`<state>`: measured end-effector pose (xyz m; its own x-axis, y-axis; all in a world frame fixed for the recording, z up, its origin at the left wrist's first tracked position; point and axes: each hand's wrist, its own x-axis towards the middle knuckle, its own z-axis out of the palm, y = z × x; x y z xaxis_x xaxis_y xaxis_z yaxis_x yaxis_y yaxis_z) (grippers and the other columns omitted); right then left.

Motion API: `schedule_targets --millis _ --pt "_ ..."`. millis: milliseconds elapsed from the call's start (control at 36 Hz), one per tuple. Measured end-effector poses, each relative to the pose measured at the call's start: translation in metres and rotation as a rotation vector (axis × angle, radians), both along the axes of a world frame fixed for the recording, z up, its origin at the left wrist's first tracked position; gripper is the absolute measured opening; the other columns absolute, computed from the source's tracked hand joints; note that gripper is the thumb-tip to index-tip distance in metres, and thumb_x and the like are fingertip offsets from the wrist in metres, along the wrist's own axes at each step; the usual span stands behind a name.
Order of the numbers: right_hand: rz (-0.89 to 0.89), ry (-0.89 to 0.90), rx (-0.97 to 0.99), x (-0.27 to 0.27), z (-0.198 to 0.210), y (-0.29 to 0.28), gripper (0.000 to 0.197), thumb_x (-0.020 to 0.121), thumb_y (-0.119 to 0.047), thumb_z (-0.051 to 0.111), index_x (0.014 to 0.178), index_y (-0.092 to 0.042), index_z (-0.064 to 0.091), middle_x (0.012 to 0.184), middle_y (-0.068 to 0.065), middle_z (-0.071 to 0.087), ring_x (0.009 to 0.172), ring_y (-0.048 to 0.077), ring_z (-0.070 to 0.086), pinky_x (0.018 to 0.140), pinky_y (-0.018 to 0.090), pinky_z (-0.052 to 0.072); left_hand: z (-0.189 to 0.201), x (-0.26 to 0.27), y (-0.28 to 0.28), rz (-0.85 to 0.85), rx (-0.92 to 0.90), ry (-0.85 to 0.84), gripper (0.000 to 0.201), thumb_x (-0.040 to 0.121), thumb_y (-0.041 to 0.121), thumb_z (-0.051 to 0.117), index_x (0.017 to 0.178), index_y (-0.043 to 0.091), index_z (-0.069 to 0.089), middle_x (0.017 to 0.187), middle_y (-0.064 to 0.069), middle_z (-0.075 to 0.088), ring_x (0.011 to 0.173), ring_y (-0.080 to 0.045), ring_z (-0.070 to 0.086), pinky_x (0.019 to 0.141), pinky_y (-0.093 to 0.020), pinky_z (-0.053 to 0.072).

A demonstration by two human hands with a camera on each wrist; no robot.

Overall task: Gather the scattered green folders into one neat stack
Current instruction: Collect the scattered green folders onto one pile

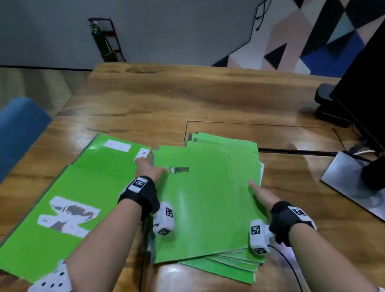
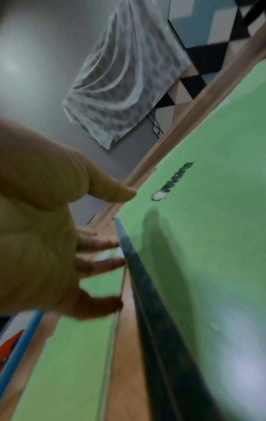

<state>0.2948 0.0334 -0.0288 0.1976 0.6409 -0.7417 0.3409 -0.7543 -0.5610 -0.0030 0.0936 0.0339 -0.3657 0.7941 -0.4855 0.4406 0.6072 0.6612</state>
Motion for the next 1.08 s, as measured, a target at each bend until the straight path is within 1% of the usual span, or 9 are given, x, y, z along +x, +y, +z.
schedule_targets --millis 194,333,472,528,611,750,805,889,1083 --pt "-0.004 -0.03 0.005 -0.005 -0.007 0.004 0.088 0.086 -0.066 0.043 0.146 -0.002 0.028 0.152 0.018 0.029 0.137 0.032 0.034 0.112 0.043 0.027 -0.029 0.01 -0.043 -0.112 -0.327 -0.08 0.059 0.085 0.023 0.069 0.131 -0.005 0.045 0.132 -0.02 0.053 0.118 -0.032 0.054 0.093 -0.035 0.045" --pt "-0.013 -0.021 0.048 0.0 -0.038 0.012 0.153 0.03 -0.102 0.039 0.15 -0.01 0.02 0.156 0.013 0.023 0.14 0.029 0.03 0.112 0.043 0.024 -0.034 0.031 -0.035 -0.292 -0.163 -0.168 0.092 0.081 0.023 0.073 0.15 0.014 0.013 0.15 -0.009 0.034 0.132 -0.031 0.041 0.108 -0.043 0.037" --pt "0.019 -0.036 0.049 -0.001 -0.031 0.009 0.149 0.033 -0.101 0.04 0.15 -0.011 0.021 0.156 0.013 0.023 0.14 0.03 0.031 0.112 0.046 0.026 -0.033 0.047 -0.036 -0.392 -0.165 -0.19 0.108 0.083 0.04 0.068 0.15 0.023 -0.014 0.159 -0.007 0.012 0.141 -0.028 0.029 0.113 -0.044 0.029" --pt "0.022 -0.052 0.036 -0.005 -0.02 0.007 0.131 0.052 -0.093 0.045 0.15 -0.009 0.02 0.155 0.015 0.023 0.139 0.032 0.032 0.11 0.047 0.028 -0.038 0.047 -0.038 -0.427 -0.166 -0.161 0.111 0.081 0.043 0.068 0.149 0.024 -0.019 0.159 -0.007 0.01 0.141 -0.029 0.028 0.113 -0.046 0.029" --pt "-0.005 -0.145 0.05 -0.005 -0.02 0.009 0.102 0.078 -0.067 0.055 0.147 0.0 0.021 0.152 0.02 0.029 0.135 0.034 0.036 0.108 0.046 0.032 -0.04 0.042 -0.042 -0.523 -0.195 -0.071 0.109 0.083 0.048 0.063 0.148 0.024 -0.021 0.159 -0.009 0.009 0.14 -0.03 0.03 0.111 -0.042 0.03" --pt "0.011 -0.254 0.04 -0.004 -0.024 0.015 0.091 0.082 -0.056 0.061 0.142 0.005 0.03 0.145 0.023 0.038 0.128 0.035 0.045 0.103 0.042 0.038 -0.045 0.008 -0.046 -0.417 -0.166 -0.044 0.097 0.083 0.061 0.054 0.152 0.026 -0.006 0.158 -0.005 0.014 0.14 -0.029 0.029 0.112 -0.044 0.027" --pt "0.012 -0.279 0.042 -0.007 -0.024 0.015 0.092 0.082 -0.056 0.061 0.142 0.005 0.028 0.146 0.023 0.037 0.129 0.035 0.043 0.104 0.043 0.038 -0.05 -0.017 -0.05 -0.303 -0.152 0.233 0.1 0.075 0.072 0.05 0.151 0.025 0.007 0.157 -0.009 0.019 0.141 -0.032 0.027 0.114 -0.053 0.02" --pt "-0.012 -0.308 0.062 -0.012 -0.024 0.014 0.09 0.083 -0.053 0.062 0.143 0.005 0.026 0.146 0.023 0.036 0.13 0.036 0.043 0.104 0.043 0.038 -0.058 -0.056 -0.058 -0.23 -0.325 0.686 0.093 0.084 0.067 0.038 0.152 0.013 0.004 0.158 -0.019 0.004 0.144 -0.04 0.006 0.113 -0.06 0.003" --pt "0.004 -0.346 0.046 -0.016 -0.022 0.012 0.094 0.084 -0.057 0.058 0.145 0.005 0.022 0.147 0.023 0.035 0.128 0.036 0.045 0.101 0.042 0.04 -0.073 -0.079 -0.082 -0.345 -0.453 0.771 0.098 0.083 0.076 0.015 0.151 0.007 0.004 0.158 -0.017 0.002 0.146 -0.036 0.007 0.115 -0.057 0.0"
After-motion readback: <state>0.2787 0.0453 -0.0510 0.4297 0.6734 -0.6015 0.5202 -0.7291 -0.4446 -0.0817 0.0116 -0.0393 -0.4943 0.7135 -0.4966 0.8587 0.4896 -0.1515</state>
